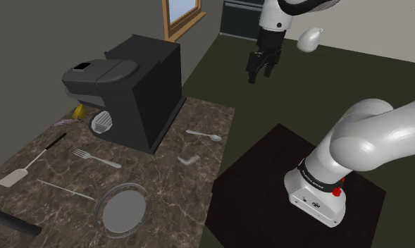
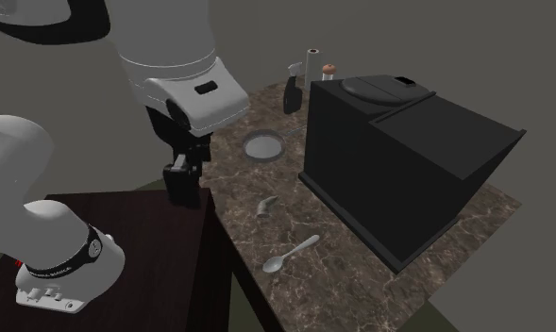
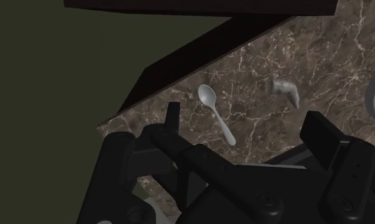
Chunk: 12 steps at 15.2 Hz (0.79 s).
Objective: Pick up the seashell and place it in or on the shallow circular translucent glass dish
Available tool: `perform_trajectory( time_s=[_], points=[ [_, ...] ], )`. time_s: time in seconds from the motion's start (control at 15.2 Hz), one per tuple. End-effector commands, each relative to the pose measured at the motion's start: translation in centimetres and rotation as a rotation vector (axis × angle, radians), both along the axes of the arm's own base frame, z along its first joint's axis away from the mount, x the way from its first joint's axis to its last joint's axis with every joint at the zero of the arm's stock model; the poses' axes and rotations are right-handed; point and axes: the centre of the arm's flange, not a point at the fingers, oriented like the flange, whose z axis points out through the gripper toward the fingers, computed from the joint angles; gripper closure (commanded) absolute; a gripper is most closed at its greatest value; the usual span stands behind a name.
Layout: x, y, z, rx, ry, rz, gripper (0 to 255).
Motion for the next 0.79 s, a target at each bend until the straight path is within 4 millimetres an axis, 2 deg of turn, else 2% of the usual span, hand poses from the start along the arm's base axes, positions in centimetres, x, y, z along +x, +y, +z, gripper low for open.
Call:
perform_trajectory(
  time_s=[0.0, 0.73],
  points=[
    [0.6, 0.7, -2.1, 0.017, -0.001, 0.006, 0],
    [4.7, 5.6, -14.8, 0.106, 0.007, 0.043, 0]
  ],
)
